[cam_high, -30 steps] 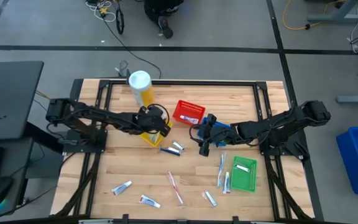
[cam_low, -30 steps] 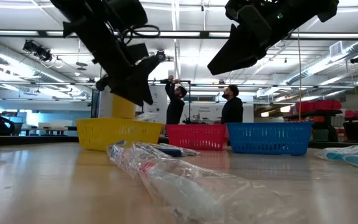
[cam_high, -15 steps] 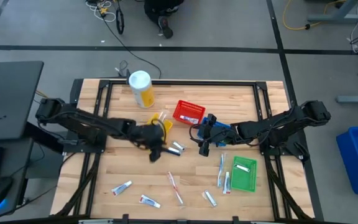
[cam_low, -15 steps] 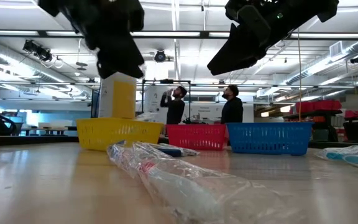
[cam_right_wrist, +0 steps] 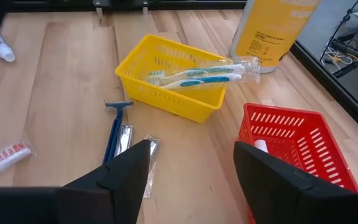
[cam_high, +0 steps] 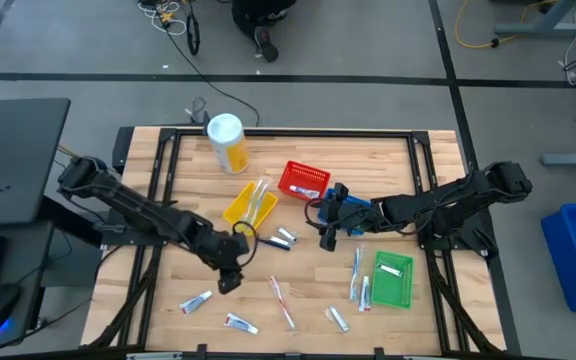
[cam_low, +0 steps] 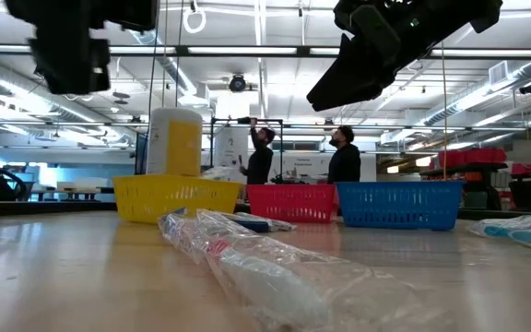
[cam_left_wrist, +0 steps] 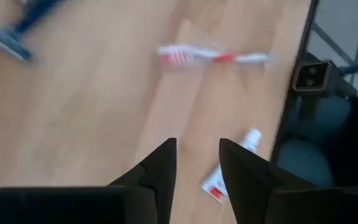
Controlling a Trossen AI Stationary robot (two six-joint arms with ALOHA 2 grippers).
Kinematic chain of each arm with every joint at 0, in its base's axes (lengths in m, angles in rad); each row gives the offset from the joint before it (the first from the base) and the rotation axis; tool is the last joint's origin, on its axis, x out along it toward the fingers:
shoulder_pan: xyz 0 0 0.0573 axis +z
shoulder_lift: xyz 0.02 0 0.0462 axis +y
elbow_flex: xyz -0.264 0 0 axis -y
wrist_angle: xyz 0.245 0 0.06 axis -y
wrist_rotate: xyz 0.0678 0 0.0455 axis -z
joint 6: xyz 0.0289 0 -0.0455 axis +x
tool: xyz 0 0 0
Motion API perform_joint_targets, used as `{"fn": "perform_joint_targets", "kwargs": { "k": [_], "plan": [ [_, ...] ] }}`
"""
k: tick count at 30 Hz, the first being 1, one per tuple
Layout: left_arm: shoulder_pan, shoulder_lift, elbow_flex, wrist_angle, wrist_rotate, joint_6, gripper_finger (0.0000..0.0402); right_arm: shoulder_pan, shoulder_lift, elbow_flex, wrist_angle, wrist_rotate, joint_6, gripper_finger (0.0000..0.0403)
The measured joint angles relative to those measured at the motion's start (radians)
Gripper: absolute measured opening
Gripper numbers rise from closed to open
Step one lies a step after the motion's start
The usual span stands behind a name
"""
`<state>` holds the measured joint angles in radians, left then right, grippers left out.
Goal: Pick & Place Travel size toiletries
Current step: Put the white toothpaste into the red bin
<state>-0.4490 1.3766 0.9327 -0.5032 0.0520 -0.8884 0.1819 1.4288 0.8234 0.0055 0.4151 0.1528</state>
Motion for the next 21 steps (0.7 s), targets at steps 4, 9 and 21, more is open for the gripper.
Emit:
{"fn": "perform_joint_targets", "kwargs": {
  "k": [4, 9, 21],
  "plan": [
    [-0.058, 0.000, 0.002, -0.053, 0.021, -0.098, 0.0127, 0.000, 0.000, 0.000, 0.001, 0.000, 0.000, 0.0250],
    [-0.123, 0.000, 0.002, -0.113, 0.046, -0.233, 0.0127, 0.000, 0.000, 0.000, 0.000, 0.000, 0.000, 0.0259],
    [-0.267, 0.000, -0.096, -0.132, 0.056, -0.355, 0.0177, 0.000, 0.000, 0.000, 0.000, -0.001, -0.003, 0.0246]
  ]
}}
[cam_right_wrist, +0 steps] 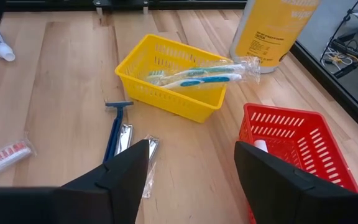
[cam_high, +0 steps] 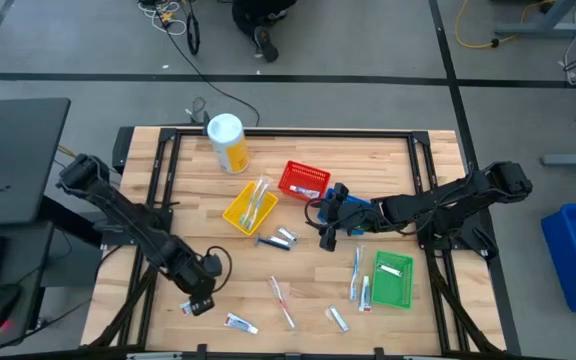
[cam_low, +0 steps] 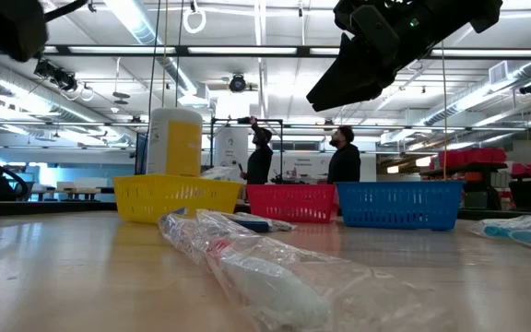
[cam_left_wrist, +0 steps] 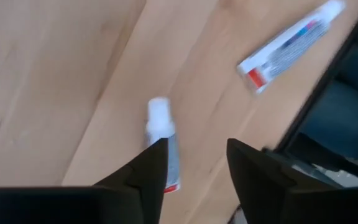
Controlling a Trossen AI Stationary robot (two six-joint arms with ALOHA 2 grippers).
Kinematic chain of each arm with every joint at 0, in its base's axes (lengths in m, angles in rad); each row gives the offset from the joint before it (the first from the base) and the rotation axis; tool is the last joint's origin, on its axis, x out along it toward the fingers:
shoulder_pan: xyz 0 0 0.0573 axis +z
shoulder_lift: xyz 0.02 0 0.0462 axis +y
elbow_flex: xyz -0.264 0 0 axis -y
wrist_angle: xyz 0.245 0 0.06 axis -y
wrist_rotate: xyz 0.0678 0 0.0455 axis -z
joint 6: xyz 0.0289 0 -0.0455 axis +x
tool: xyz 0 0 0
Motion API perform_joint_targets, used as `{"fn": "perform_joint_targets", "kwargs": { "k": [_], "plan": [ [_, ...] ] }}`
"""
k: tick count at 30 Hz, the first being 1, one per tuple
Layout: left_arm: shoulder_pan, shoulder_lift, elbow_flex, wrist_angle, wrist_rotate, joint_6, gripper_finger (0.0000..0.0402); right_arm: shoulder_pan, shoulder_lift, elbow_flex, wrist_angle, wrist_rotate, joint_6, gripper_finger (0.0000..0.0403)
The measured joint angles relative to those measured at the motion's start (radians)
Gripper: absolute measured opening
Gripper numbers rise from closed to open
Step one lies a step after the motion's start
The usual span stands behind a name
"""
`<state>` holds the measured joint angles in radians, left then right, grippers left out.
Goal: Pick & Place Travel size toiletries
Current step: Put the white toothpaste into the red bin
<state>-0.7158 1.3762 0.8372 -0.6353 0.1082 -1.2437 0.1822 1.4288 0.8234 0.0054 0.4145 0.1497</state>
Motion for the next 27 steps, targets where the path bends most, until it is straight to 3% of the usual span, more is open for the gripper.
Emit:
{"fn": "perform_joint_targets", "kwargs": {
  "k": [7, 20, 23, 27],
  "plan": [
    [-0.068, 0.039, -0.029, 0.006, -0.029, 0.019, 0.0220, 0.000, 0.000, 0.000, 0.001, 0.000, 0.000, 0.0237],
    [-0.097, 0.230, -0.024, 0.082, -0.023, 0.032, 0.0224, 0.000, 0.000, 0.000, 0.004, 0.000, 0.000, 0.0253],
    [-0.097, 0.240, -0.023, 0.079, -0.035, 0.020, 0.0215, 0.000, 0.000, 0.000, 0.003, 0.000, 0.000, 0.0256],
    [-0.095, 0.241, -0.024, 0.068, -0.047, 0.009, 0.0168, 0.000, 0.000, 0.000, 0.003, 0.000, 0.000, 0.0259]
  ]
}}
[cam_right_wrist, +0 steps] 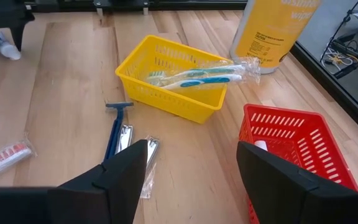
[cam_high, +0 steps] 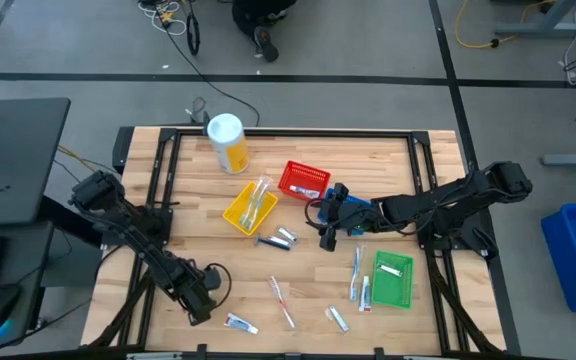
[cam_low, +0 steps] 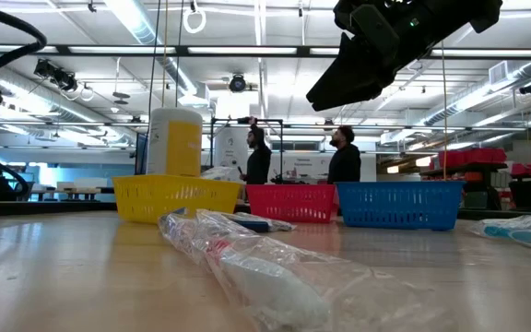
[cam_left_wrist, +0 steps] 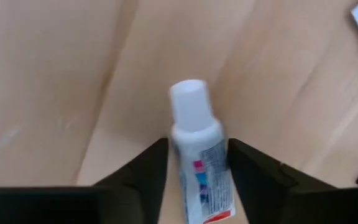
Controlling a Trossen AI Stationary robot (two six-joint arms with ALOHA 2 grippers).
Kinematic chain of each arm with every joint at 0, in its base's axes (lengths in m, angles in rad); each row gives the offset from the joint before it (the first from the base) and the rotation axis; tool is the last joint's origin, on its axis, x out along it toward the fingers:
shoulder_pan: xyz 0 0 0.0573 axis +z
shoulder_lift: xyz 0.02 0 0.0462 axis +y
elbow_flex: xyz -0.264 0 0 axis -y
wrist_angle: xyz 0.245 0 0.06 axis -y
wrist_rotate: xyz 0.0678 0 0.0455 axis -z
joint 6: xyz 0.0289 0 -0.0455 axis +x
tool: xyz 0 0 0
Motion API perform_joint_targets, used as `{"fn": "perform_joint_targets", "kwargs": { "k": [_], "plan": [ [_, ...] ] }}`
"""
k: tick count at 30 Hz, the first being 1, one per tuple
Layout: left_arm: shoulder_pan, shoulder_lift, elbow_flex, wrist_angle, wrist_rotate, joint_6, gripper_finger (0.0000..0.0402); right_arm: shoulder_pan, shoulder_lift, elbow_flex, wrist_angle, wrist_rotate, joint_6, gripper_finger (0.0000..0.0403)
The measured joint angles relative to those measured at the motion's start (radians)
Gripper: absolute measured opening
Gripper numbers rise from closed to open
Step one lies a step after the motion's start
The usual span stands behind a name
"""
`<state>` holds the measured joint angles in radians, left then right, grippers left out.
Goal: Pick & Place Travel size toiletries
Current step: Put the white toothpaste into the red bin
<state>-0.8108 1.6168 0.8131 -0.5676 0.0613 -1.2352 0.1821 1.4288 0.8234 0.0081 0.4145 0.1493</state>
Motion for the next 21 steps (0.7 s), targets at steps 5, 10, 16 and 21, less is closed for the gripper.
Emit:
{"fn": "perform_joint_targets", "kwargs": {
  "k": [5, 10, 16, 21],
  "plan": [
    [0.014, 0.001, 0.000, -0.021, -0.005, -0.063, 0.0103, 0.000, 0.000, 0.000, 0.000, 0.000, 0.000, 0.0253],
    [0.036, 0.007, 0.030, -0.011, -0.035, -0.039, 0.0070, 0.000, 0.000, 0.000, 0.000, 0.000, 0.000, 0.0242],
    [0.072, 0.008, 0.114, -0.018, -0.185, 0.080, 0.0067, 0.000, 0.000, 0.000, 0.001, 0.001, -0.015, 0.0239],
    [0.150, 0.008, 0.176, -0.021, -0.357, 0.222, 0.0065, 0.000, 0.000, 0.000, 0.004, 0.001, -0.016, 0.0249]
  ]
}}
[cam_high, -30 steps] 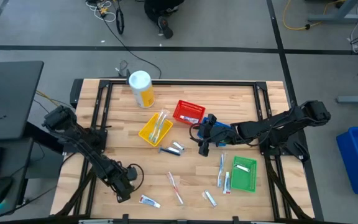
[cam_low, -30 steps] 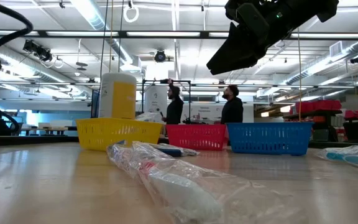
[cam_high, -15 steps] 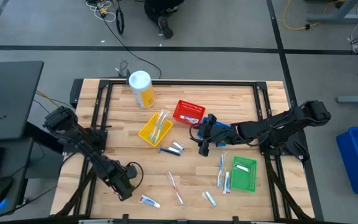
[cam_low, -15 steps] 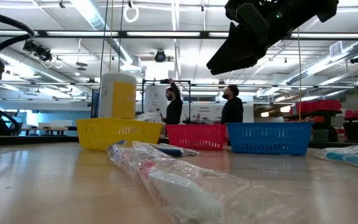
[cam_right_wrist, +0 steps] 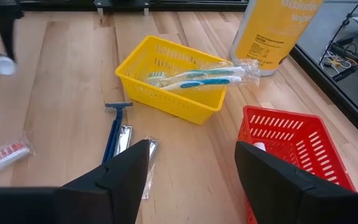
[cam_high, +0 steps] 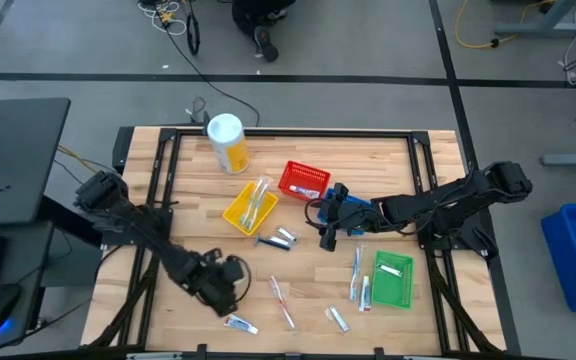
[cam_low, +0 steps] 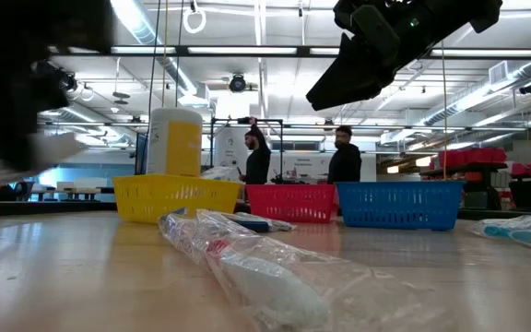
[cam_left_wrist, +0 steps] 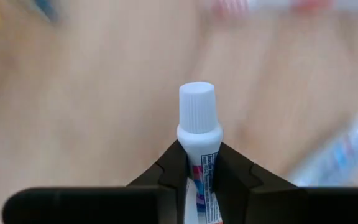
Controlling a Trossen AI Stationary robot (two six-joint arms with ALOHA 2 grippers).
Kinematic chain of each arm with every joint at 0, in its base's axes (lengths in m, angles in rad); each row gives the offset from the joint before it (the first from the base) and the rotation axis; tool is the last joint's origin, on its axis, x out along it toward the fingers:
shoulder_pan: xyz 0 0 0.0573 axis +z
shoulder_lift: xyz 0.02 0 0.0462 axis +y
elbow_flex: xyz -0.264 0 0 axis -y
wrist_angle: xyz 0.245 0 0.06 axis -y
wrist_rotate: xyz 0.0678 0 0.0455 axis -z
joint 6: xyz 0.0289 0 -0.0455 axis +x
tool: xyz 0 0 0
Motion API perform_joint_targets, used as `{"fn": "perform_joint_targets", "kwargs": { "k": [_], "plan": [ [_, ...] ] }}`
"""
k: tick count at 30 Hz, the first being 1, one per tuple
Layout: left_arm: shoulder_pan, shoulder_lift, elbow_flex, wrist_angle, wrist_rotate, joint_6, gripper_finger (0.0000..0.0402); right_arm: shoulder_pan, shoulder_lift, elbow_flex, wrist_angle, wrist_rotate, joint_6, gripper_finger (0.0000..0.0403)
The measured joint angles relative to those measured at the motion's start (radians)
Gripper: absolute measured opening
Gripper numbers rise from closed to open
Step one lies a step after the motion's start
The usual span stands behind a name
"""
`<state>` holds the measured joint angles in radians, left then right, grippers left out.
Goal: Pick & Place Travel size toiletries
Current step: Put the white toothpaste into the red bin
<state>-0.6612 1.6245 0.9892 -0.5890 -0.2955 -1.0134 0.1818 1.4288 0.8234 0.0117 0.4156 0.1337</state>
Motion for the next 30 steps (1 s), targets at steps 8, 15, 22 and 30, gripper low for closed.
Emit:
{"fn": "perform_joint_targets", "kwargs": {
  "k": [8, 15, 22, 30],
  "plan": [
    [0.252, -0.001, 0.091, 0.023, -0.171, 0.270, 0.0066, 0.000, 0.000, 0.000, -0.022, -0.001, 0.000, 0.0261],
    [0.471, -0.002, 0.125, 0.273, -0.178, 0.708, 0.0066, 0.001, 0.000, 0.000, -0.229, -0.061, 0.067, 0.0254],
    [0.659, -0.002, 0.125, 0.525, -0.032, 0.940, 0.0066, 0.001, 0.000, 0.000, -0.258, -0.087, 0.078, 0.0240],
    [0.811, -0.003, 0.125, 0.625, 0.048, 1.107, 0.0066, 0.000, 0.000, 0.000, -0.255, -0.086, 0.078, 0.0238]
  ]
}}
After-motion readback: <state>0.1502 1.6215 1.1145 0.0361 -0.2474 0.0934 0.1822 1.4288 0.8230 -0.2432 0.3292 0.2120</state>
